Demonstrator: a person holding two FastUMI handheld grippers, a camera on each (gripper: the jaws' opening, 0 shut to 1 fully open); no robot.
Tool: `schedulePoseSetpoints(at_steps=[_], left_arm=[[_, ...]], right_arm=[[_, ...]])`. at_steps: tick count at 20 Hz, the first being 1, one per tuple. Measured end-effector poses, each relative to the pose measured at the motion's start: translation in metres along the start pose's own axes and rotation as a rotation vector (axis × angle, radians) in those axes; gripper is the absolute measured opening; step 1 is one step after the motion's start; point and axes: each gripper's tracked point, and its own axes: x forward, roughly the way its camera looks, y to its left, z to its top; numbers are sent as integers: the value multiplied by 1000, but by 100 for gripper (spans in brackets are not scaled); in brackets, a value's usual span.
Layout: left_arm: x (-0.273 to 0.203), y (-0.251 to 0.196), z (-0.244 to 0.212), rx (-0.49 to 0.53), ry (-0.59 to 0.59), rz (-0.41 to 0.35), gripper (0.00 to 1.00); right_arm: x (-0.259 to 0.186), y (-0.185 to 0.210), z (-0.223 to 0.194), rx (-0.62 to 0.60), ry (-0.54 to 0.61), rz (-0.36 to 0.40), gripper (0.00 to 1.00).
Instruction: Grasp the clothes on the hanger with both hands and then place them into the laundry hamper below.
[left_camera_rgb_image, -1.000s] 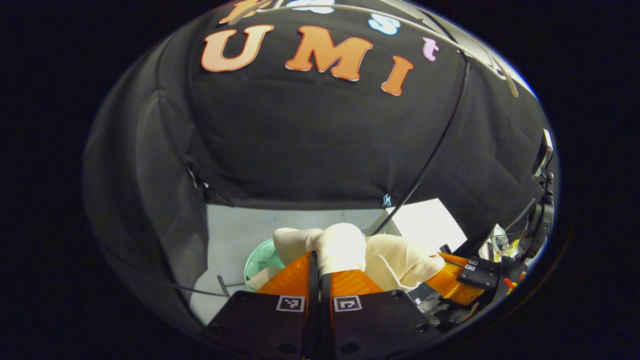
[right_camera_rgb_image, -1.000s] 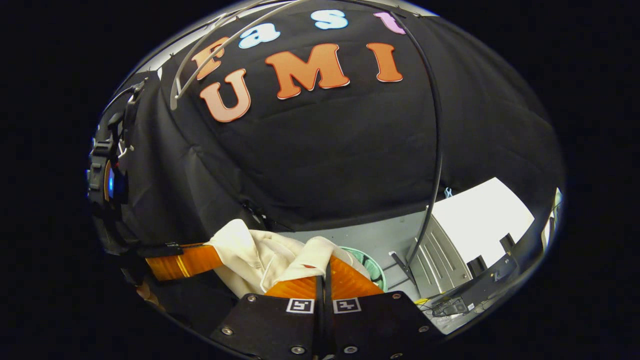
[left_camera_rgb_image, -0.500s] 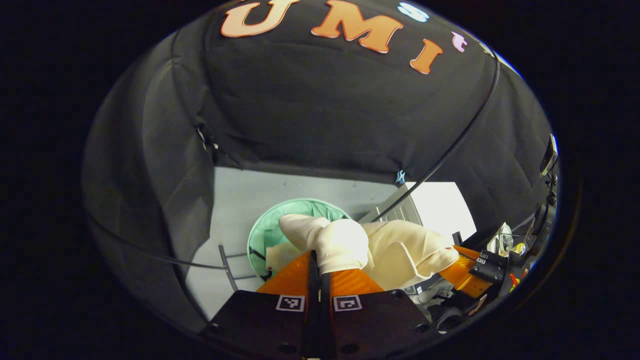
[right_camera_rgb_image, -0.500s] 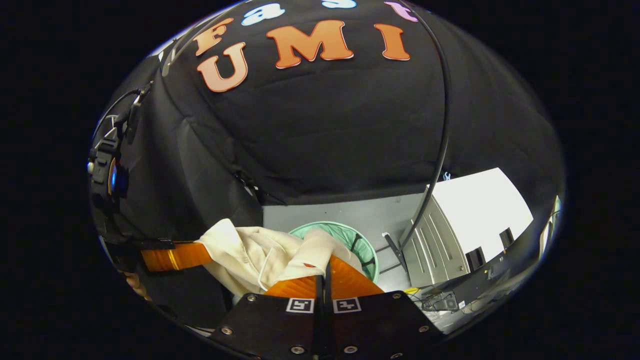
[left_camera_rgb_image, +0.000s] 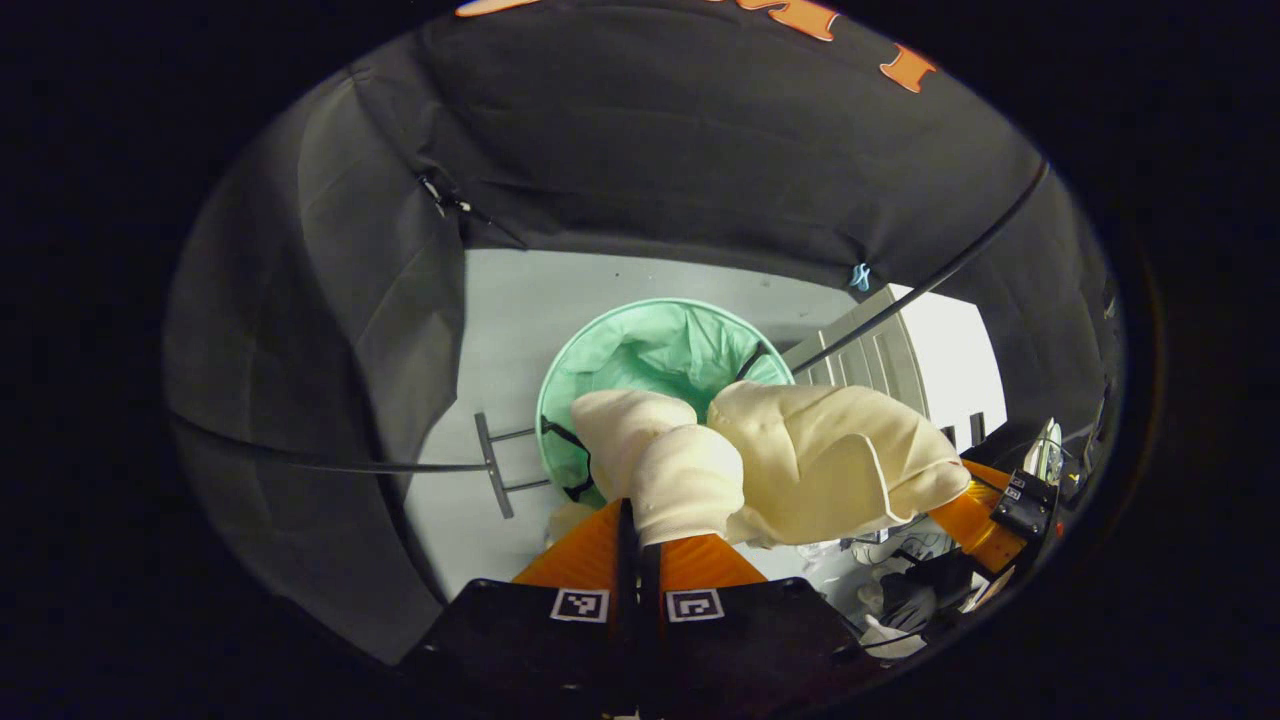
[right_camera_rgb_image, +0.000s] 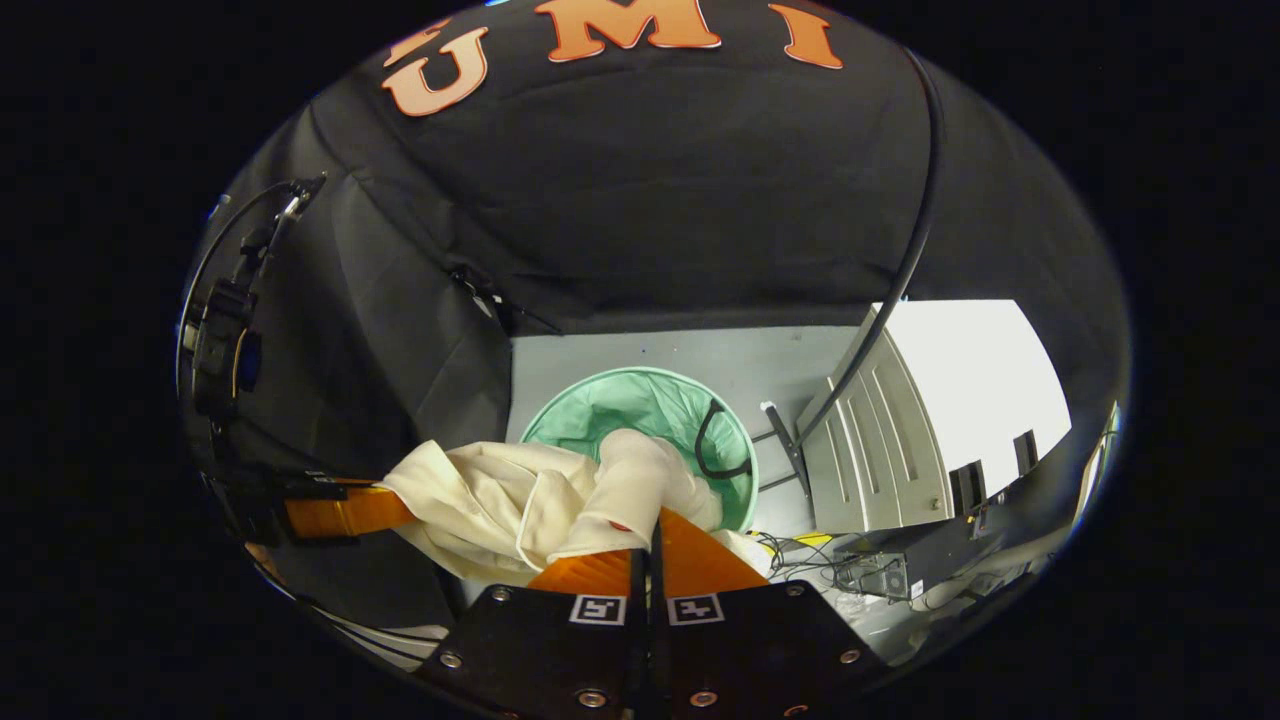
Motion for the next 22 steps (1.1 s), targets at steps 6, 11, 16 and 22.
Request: schedulePoseSetpoints(at_steps=[6, 11, 16, 22], left_arm=[[40, 27, 9, 7, 101, 36, 7], [52, 25, 15, 18, 140, 43, 8], [55, 13, 12, -4, 163, 10, 22], [49, 11, 14, 3, 148, 0, 80]], right_arm=[[60, -3, 2, -78, 87, -28, 2], [80, 3, 18, -74, 83, -46, 6], [77, 8, 26, -111, 64, -26, 8], [70, 3, 25, -87, 49, -26, 36]])
